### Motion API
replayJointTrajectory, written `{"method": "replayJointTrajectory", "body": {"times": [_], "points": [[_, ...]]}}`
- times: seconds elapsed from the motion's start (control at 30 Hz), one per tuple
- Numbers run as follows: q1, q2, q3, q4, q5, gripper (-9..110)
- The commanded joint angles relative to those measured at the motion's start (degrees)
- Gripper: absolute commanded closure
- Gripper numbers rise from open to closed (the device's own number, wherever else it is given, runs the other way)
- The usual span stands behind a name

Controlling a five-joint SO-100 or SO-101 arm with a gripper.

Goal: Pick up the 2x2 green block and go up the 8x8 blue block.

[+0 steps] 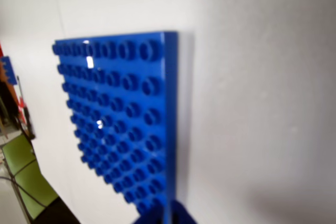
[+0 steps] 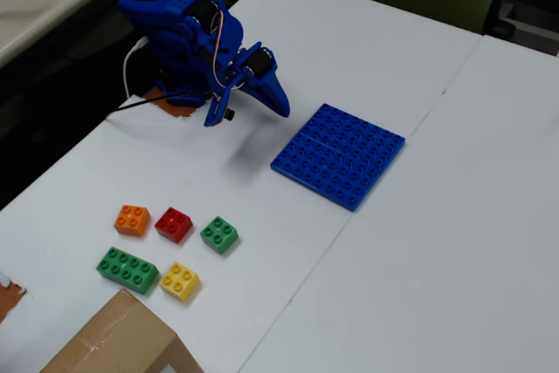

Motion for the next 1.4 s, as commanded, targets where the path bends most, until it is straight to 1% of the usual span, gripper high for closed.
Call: {"method": "replayJointTrajectory", "body": {"times": [0.0, 0.37, 0.43, 0.47, 0.6, 0.77, 0.8, 0.87, 0.93, 1.03, 1.1, 1.17, 1.23, 1.37], "points": [[0.09, 0.44, 0.35, -0.44, 0.44, 101], [0.09, 0.44, 0.35, -0.44, 0.44, 101], [0.09, 0.44, 0.35, -0.44, 0.44, 94], [0.09, 0.44, 0.35, -0.44, 0.44, 94], [0.09, 0.44, 0.35, -0.44, 0.26, 101], [-0.09, 0.44, 0.35, -0.44, -0.44, 101], [-0.44, 0.44, 0.53, -1.05, -2.55, 101], [-1.32, 0.44, 1.85, -5.01, -10.28, 101], [-1.76, 0.53, 2.11, -4.83, -26.72, 101], [-1.85, 0.53, 2.11, -2.46, -45.79, 101], [-1.76, 0.44, 2.11, -1.93, -56.60, 101], [-1.67, 0.44, 2.11, 0.53, -72.16, 101], [0.00, 0.44, 2.11, 2.11, -84.64, 101], [3.25, 0.44, 2.11, 2.46, -97.29, 101]]}}
